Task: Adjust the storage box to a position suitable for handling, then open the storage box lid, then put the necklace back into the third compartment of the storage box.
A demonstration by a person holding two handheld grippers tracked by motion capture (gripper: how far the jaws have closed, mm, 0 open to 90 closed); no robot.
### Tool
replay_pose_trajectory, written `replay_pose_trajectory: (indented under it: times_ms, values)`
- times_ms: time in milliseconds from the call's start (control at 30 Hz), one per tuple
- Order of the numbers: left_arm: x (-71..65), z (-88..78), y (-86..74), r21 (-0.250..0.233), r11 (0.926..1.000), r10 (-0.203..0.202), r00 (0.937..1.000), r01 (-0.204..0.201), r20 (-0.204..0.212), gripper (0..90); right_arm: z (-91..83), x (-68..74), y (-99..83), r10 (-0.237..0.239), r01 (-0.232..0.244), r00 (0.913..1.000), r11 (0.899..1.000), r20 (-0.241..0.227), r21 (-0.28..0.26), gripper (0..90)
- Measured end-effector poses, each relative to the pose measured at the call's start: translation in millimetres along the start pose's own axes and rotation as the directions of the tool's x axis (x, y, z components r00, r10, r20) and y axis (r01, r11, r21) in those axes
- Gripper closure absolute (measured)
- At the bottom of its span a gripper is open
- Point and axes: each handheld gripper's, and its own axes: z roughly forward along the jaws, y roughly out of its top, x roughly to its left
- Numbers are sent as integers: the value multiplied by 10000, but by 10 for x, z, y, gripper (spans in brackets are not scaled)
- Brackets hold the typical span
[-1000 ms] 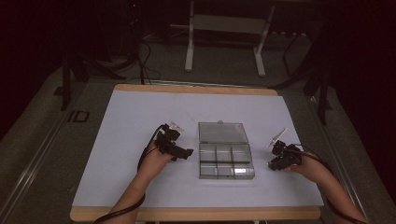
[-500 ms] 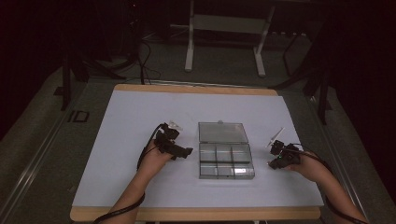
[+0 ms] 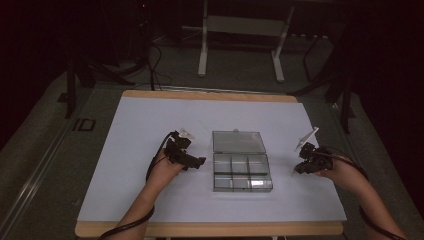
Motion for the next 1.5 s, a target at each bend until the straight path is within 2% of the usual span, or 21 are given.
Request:
replay_pose_trajectory:
  times_ms: [133, 333, 667, 1167, 1500]
  values:
    - [4, -1, -1, -13, 10000, 11, 10000, -11, 10, 30, -113, -9, 23, -75, 78, 9999, 9997, 87, -248, 842]
    - [11, 8, -7, -30, 10000, -10, 10000, 10, 37, 30, -263, 2, 91, -585, 590, 9982, 9971, 110, -489, 842]
    - [-20, 2, 6, -73, 9999, 112, 9999, -112, 47, 30, -422, 48, 280, -933, 954, 9950, 9934, 364, -640, 842]
    - [-5, -11, 4, -151, 9999, 48, 10000, -47, 39, 30, -470, 236, 656, -1795, 1816, 9832, 9799, 325, -827, 841]
    - [5, -3, -16, -52, 10000, 42, 10000, -42, 17, 30, -481, 327, 854, -2118, 2127, 9771, 9718, 194, -1013, 841]
